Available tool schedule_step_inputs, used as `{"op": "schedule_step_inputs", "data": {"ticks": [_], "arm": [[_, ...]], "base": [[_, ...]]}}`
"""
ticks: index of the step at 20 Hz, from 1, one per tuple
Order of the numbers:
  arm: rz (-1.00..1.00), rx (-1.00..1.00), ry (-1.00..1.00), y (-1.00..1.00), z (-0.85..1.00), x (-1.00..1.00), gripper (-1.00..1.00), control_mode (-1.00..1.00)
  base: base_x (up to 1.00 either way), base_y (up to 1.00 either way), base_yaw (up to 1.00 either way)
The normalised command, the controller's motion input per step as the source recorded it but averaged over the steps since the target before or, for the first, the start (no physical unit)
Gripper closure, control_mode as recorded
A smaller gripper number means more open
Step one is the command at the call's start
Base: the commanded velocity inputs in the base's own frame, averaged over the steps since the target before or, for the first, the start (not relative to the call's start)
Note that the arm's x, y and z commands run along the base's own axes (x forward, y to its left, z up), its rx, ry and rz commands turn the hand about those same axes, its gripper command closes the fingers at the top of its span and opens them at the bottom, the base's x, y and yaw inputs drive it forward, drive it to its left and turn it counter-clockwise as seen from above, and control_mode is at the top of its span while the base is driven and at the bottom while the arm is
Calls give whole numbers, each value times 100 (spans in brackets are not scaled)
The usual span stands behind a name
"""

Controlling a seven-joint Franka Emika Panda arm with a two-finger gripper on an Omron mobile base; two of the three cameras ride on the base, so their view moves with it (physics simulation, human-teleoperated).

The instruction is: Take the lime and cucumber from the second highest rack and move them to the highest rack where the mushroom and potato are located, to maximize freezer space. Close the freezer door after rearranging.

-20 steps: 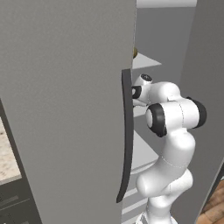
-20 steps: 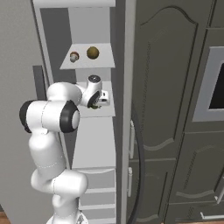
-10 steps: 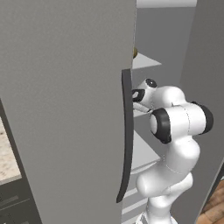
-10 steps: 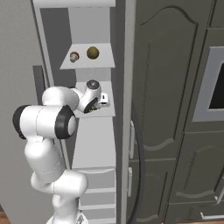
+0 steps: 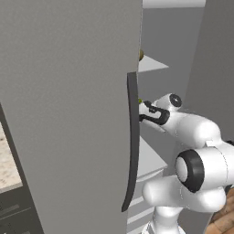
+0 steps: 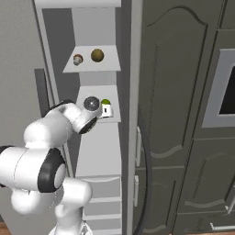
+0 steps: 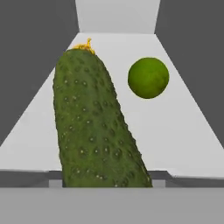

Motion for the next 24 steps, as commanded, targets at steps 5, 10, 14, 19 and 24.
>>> {"op": "schedule_step_inputs", "data": {"ticks": [5, 10, 14, 19, 24], "arm": [[-4, 10, -12, -8, 68, -86, 100, -100], [-3, 10, -12, -6, 61, -94, 100, -100], [-1, 6, -4, -1, 69, -88, 100, -100], [-5, 4, -5, 0, 62, -90, 100, -100], [-4, 6, 0, -2, 61, -92, 100, -100]], "base": [[0, 0, 0], [0, 0, 0], [0, 0, 0], [0, 0, 0], [0, 0, 0]]}}
